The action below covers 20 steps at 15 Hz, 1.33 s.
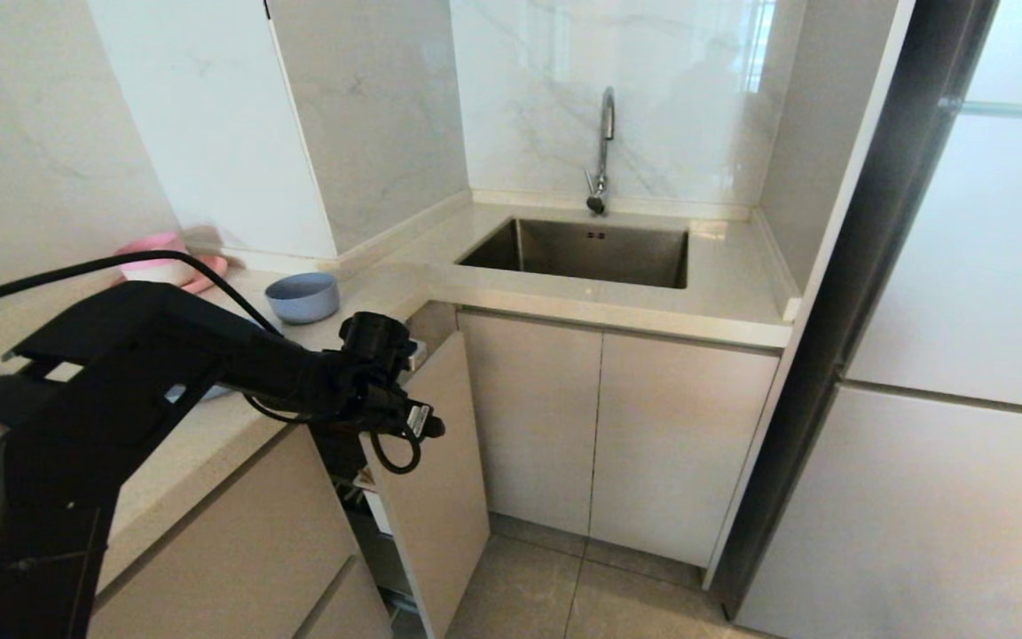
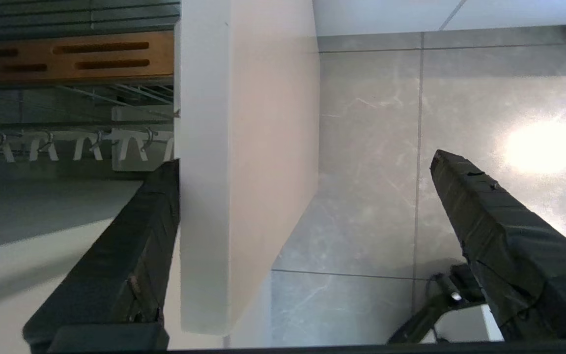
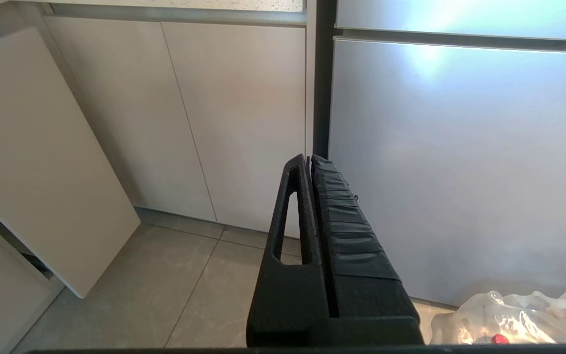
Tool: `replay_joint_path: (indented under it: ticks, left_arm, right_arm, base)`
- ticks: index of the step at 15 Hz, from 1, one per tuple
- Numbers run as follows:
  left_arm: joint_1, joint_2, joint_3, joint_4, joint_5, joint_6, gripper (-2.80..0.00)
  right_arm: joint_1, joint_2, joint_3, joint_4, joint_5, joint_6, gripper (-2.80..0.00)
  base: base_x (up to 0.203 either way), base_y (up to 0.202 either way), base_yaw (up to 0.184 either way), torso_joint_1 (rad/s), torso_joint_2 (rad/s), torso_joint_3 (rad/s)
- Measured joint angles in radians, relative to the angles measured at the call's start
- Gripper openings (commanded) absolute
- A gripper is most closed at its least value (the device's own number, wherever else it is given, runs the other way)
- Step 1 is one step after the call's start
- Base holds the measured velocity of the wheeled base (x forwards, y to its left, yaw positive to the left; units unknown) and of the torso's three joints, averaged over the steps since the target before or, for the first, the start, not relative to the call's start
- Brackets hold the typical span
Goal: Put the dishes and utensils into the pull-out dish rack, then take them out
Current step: Open the cupboard
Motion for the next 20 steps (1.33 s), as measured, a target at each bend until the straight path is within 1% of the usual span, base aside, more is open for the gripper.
replay_joint_path:
  ticks: [2,5,7,15,20]
  left_arm:
    - [-0.033,-0.007,0.016,-0.003,0.005,-0.021,0.00]
    - [-0.085,-0.021,0.030,0.000,0.004,-0.029,0.00]
    - [-0.116,-0.027,0.032,-0.001,0.007,-0.052,0.00]
    - [-0.242,-0.031,0.023,-0.002,0.023,-0.059,0.00]
    - [-0.297,-0.024,0.020,-0.002,0.025,-0.067,0.00]
  right_arm:
    - [0.000,0.000,0.000,0.000,0.000,0.000,-2.80]
    - [0.000,0.000,0.000,0.000,0.000,0.000,-2.80]
    - [0.000,0.000,0.000,0.000,0.000,0.000,-2.80]
    - [0.000,0.000,0.000,0.000,0.000,0.000,-2.80]
    - [0.000,0.000,0.000,0.000,0.000,0.000,-2.80]
  base:
    - [0.000,0.000,0.000,0.000,0.00,0.000]
    - [0.000,0.000,0.000,0.000,0.00,0.000]
    - [0.000,0.000,0.000,0.000,0.00,0.000]
    - [0.000,0.000,0.000,0.000,0.00,0.000]
    - [0.000,0.000,0.000,0.000,0.00,0.000]
